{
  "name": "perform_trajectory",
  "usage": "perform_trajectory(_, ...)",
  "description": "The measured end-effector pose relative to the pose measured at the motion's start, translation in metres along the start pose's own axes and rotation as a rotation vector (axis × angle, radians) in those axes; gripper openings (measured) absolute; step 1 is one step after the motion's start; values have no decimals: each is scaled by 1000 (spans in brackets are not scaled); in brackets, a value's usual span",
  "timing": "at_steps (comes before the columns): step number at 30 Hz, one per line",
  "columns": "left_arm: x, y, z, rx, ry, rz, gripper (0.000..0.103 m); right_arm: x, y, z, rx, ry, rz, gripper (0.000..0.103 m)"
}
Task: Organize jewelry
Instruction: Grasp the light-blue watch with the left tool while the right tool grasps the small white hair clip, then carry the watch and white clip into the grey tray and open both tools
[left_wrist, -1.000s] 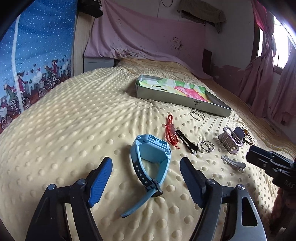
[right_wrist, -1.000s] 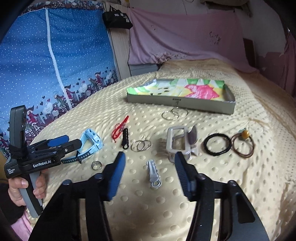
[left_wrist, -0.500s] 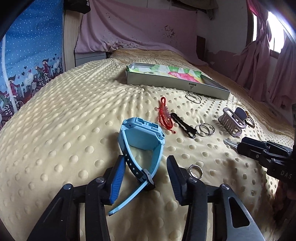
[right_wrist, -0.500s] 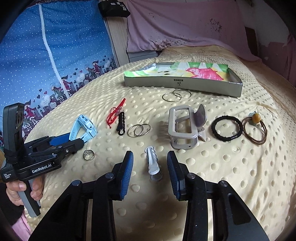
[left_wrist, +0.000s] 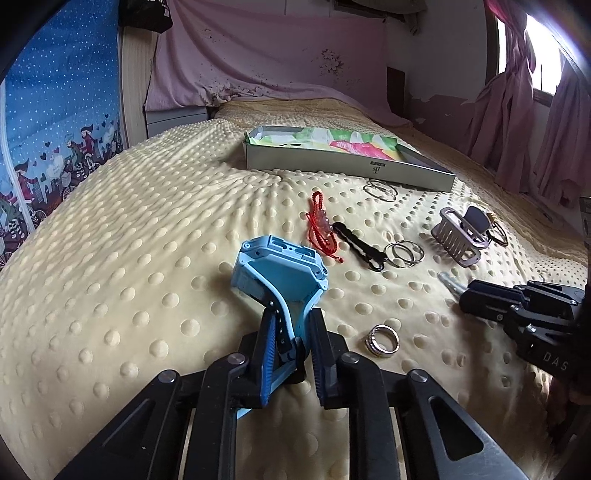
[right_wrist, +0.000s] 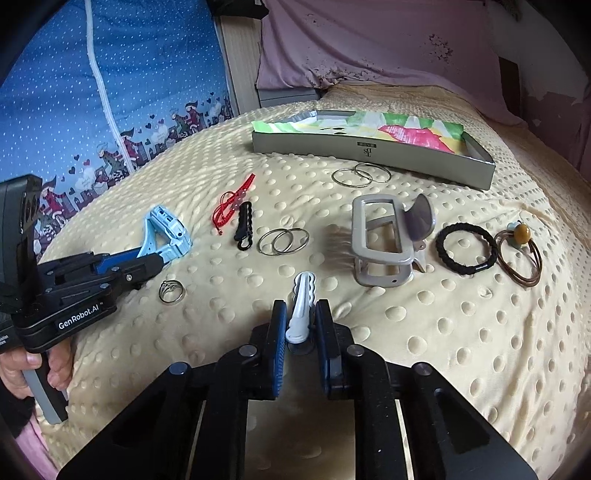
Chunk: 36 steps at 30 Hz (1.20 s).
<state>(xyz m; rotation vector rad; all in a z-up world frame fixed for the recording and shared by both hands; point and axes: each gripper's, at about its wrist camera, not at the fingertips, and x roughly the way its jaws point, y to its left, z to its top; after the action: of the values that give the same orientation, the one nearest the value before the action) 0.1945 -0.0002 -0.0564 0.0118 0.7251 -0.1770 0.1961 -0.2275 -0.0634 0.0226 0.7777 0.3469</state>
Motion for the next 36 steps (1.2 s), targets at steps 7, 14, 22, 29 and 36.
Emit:
perform_trajectory(7,-21,-9,4,-12,-78,-81,13,-12,15,1,-80,-42,25,13)
perform_trajectory(14,-21,-14,27,-37,-127,-155,13,-29,15,14,-78,-111,70,13)
perform_trajectory(22,5,-22,61,-34,-144,-179,13,-36,-3,40,-61,-194,66,13)
perform_trajectory(29,50,-37,113,-30,-168,-204,13,-24,-43,104,-20,-265,16,13)
perform_trajectory(36,108,-42,160,-53,-119,-218,13,22,-84,156,79,-263,-24,13)
